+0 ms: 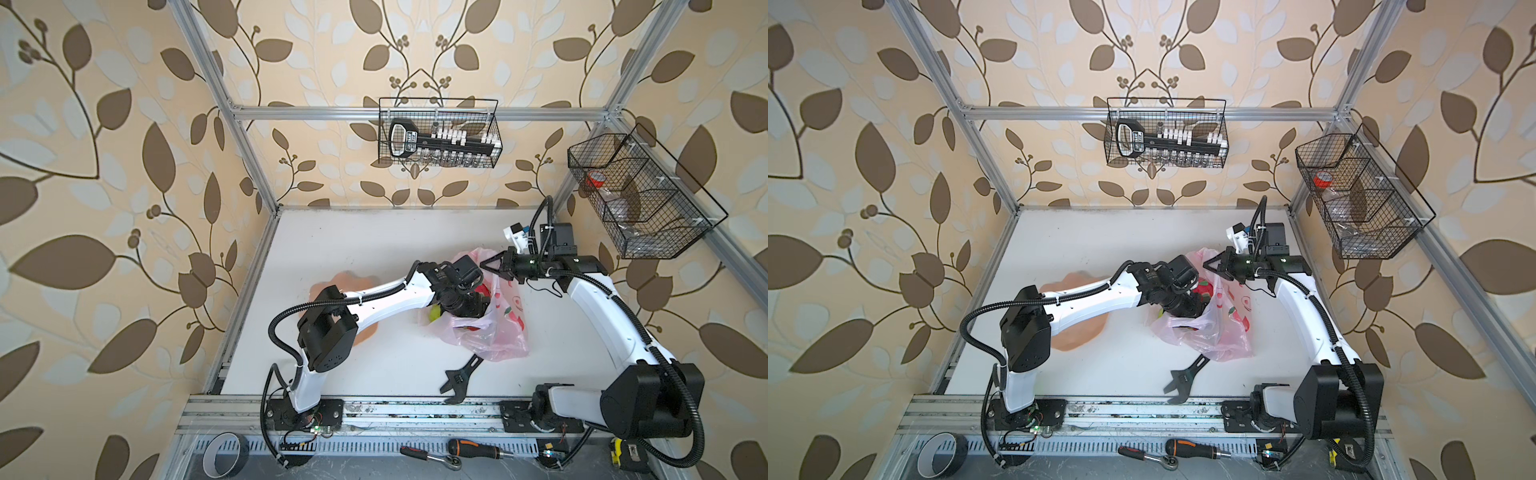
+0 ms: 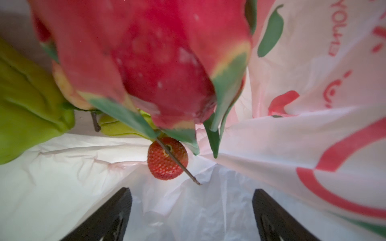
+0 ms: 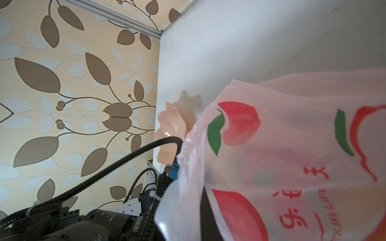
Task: Place the fruits into the plastic bag
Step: Place the fruit in the plastic bag.
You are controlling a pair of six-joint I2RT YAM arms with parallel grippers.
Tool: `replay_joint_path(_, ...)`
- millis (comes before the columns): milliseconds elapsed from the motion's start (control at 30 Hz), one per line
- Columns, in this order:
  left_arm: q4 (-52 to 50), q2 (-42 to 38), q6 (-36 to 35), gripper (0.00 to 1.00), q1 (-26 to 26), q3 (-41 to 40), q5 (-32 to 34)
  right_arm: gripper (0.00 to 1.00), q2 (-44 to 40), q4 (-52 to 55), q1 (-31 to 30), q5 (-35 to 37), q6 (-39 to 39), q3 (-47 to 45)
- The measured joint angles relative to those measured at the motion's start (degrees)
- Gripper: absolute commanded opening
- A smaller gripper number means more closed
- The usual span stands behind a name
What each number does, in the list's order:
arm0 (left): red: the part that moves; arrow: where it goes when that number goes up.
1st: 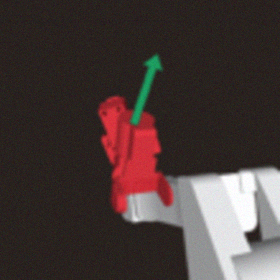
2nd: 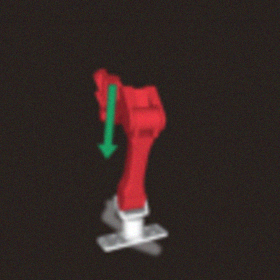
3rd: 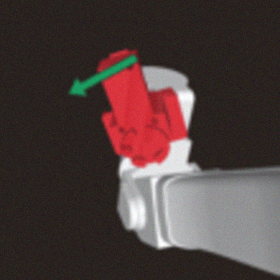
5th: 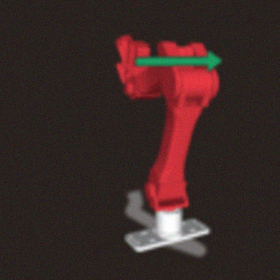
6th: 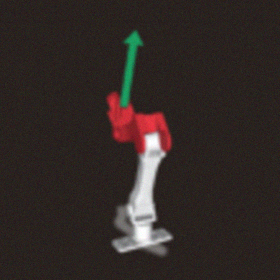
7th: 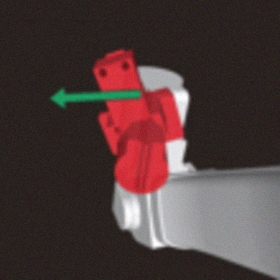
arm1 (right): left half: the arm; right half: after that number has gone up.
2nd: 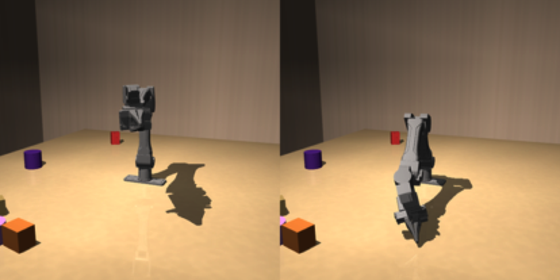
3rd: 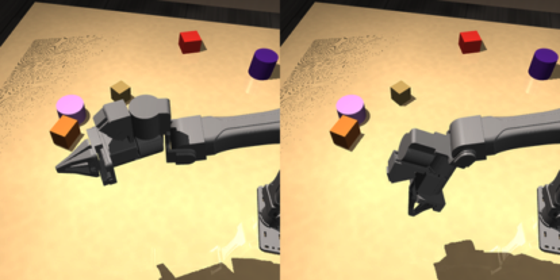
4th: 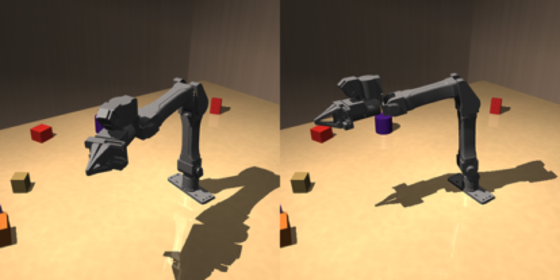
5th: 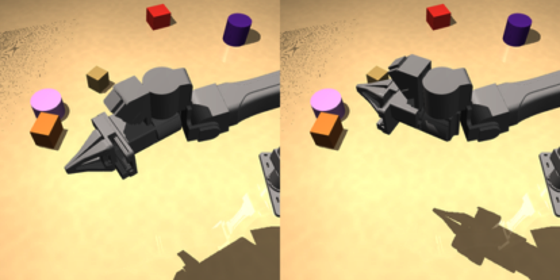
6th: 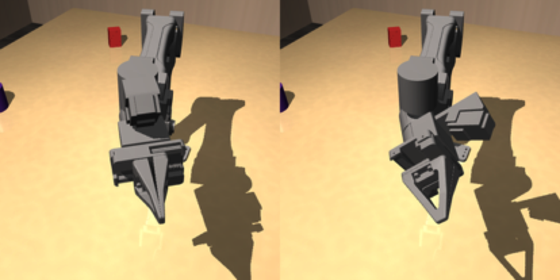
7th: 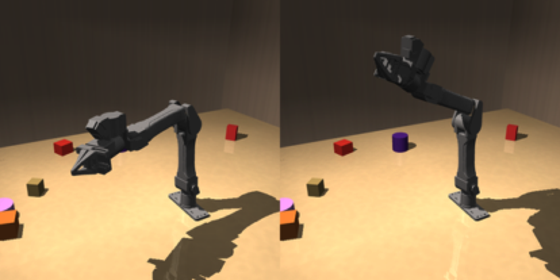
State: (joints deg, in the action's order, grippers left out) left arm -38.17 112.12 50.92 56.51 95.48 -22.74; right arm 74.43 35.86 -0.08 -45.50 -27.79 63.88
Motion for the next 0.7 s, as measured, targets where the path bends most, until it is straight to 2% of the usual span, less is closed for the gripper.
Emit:
replay_joint_path(167,-1.1,-2.9,0.9,0.95,-2.3,-0.9,3.2,0.00,0.0,0.1,0.2,0.0,0.0,0.0)
replay_joint_path(467,-0.7,-15.7,1.2,0.96,-6.6,-4.5,7.8,0.00,0.0,0.3,0.3,0.0,0.2,0.0)
replay_joint_path(567,-0.6,-19.1,-1.7,0.98,-7.5,-5.7,9.5,0.00,0.0,0.4,0.3,0.0,0.2,0.0)
replay_joint_path(700,0.5,-21.3,-9.6,0.99,-7.9,-6.7,11.3,0.00,0.0,0.4,0.3,0.0,0.2,0.0)
